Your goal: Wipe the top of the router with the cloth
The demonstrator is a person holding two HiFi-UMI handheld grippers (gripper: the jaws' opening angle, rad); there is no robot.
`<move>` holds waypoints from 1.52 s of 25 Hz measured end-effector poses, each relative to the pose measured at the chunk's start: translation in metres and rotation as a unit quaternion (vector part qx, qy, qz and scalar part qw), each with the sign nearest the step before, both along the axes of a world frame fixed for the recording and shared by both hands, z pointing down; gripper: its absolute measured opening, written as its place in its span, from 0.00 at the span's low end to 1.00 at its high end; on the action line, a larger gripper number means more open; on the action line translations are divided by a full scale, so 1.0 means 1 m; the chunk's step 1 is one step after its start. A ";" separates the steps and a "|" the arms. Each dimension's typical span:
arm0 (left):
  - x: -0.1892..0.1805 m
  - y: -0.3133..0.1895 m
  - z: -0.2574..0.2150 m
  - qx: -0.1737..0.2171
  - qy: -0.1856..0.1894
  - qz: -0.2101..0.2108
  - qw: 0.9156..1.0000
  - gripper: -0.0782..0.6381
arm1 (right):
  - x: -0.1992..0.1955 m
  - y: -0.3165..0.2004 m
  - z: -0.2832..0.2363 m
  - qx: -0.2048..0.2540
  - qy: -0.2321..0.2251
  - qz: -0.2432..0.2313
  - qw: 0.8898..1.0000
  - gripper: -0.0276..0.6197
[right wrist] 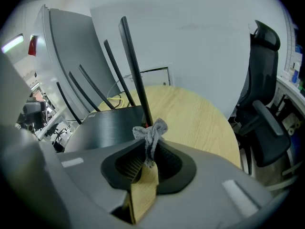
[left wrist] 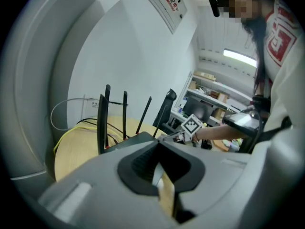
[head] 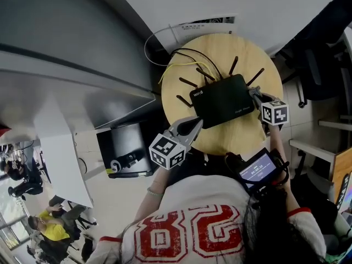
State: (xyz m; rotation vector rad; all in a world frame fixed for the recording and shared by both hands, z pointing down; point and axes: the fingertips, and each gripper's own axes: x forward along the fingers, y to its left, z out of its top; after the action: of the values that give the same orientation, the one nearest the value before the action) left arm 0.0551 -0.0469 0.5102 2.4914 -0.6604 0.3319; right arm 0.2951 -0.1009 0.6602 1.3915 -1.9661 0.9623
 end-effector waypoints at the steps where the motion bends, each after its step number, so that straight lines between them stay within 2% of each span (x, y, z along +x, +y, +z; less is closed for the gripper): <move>1: 0.001 0.000 0.000 0.000 0.001 0.001 1.000 0.11 | 0.000 0.004 0.000 0.000 -0.002 0.003 1.000 0.13; 14: 0.012 0.018 -0.004 0.008 0.010 0.052 0.999 0.11 | 0.003 0.072 0.006 -0.014 -0.008 0.064 0.998 0.13; 22: 0.005 0.017 -0.004 0.009 0.014 0.053 0.998 0.11 | -0.005 0.094 0.018 -0.031 0.007 0.075 0.997 0.13; 28: -0.011 0.013 -0.005 0.008 0.024 0.037 0.999 0.11 | 0.004 0.104 0.013 -0.027 0.016 0.106 0.994 0.13; 38: -0.033 0.012 -0.006 0.010 0.035 0.030 0.999 0.11 | -0.022 0.096 0.007 -0.032 0.028 0.079 0.996 0.13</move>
State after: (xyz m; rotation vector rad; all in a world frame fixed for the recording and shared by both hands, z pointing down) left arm 0.0223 -0.0346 0.5040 2.5323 -0.5643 0.2592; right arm 0.2728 -0.0046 0.6675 1.5395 -1.7888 1.0363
